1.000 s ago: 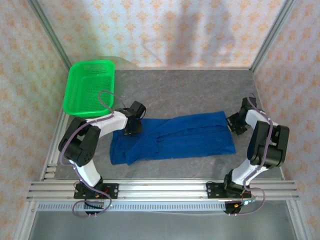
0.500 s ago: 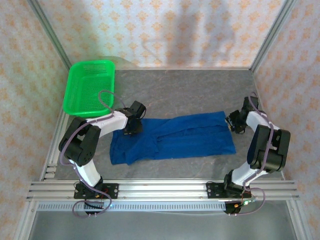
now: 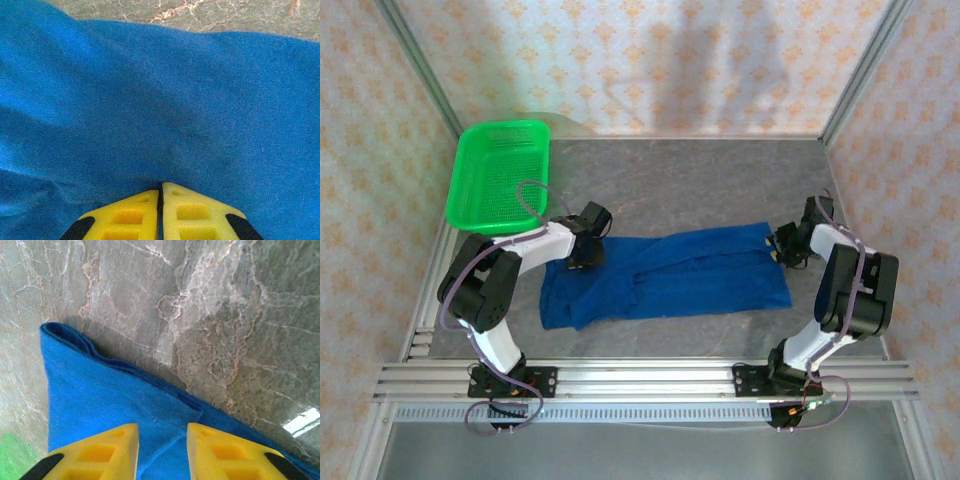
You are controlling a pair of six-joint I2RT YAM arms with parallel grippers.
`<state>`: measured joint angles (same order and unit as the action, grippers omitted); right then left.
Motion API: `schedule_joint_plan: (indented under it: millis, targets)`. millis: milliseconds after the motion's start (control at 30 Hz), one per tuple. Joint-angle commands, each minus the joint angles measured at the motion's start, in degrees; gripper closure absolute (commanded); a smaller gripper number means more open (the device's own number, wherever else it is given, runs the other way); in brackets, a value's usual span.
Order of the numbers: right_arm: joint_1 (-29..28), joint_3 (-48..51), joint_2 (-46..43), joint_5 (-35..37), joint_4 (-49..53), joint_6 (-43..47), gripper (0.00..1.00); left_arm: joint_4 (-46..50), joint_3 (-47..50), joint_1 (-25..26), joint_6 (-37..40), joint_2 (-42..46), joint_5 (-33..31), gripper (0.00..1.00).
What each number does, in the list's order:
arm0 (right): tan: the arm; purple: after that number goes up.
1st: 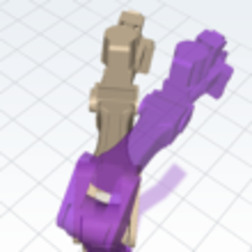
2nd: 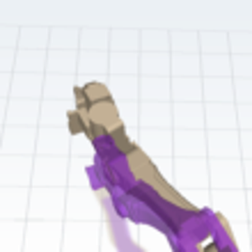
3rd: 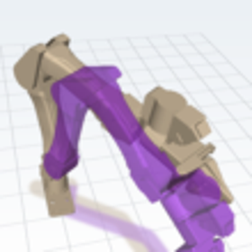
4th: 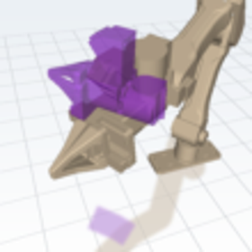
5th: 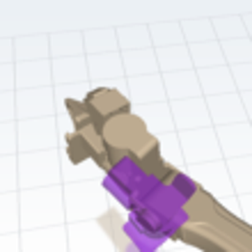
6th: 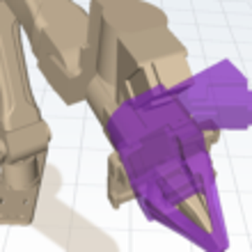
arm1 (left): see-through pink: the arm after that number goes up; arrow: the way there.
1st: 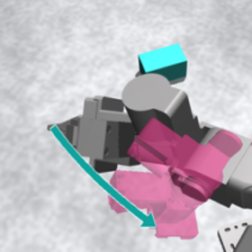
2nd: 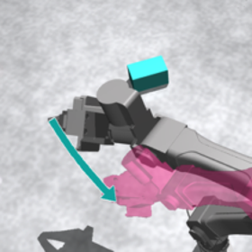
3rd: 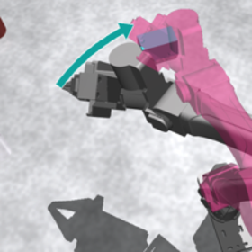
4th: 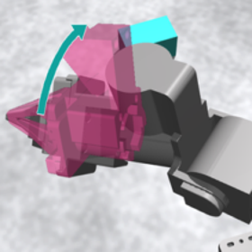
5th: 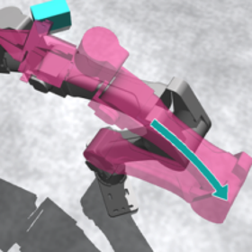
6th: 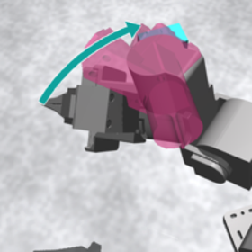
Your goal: Fold and stack the t-shirts
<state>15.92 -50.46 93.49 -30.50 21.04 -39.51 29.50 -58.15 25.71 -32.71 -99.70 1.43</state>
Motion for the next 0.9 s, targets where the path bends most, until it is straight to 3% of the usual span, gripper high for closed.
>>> schedule_joint_plan:
  millis: [0,267,433,633,867]
  targets:
    - [0.3,0.3,1.4,0.3,-1.4,-1.2,0.67,0.1,-0.1,-0.7,1.2,-1.9,-0.3,0.90]
    - [0.3,-0.5,3.6,2.2,-2.0,-1.1,0.68,0.0,0.2,-0.7,1.2,-1.7,-0.5,0.90]
    - [0.3,-1.2,4.2,4.6,-1.9,-1.4,0.77,0.0,0.5,-0.7,1.2,-1.7,-0.6,0.90]
    - [0.3,-2.3,4.2,6.8,-0.6,-1.5,0.99,0.1,1.3,-0.7,1.2,-1.4,-1.0,0.90]
    - [0.3,-4.1,1.5,8.5,3.6,1.3,1.00,0.5,1.7,-0.8,1.5,-1.4,-1.5,0.90]
